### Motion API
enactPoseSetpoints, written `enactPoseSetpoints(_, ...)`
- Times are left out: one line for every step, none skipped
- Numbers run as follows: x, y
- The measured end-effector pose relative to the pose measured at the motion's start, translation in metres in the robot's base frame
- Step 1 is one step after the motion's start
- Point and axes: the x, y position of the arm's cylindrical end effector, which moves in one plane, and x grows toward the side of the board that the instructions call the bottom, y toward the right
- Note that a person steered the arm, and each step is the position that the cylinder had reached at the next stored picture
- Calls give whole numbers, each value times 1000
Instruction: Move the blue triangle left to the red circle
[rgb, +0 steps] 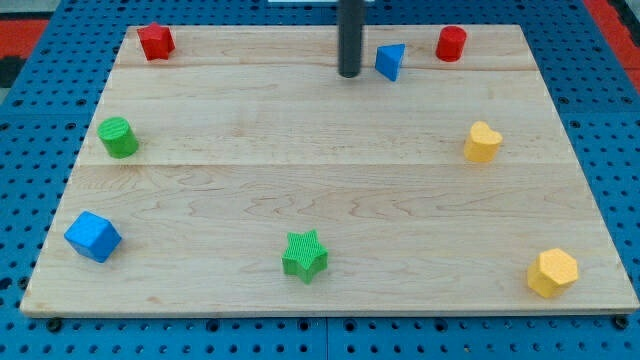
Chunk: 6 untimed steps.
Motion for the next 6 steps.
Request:
enactPoseSetpoints(-28,11)
enactPoseSetpoints(-40,45)
enactPoseSetpoints(-40,44)
enactPoseSetpoints(-40,-20)
enactPoseSetpoints(-40,-78)
enactPoseSetpoints(-40,-110)
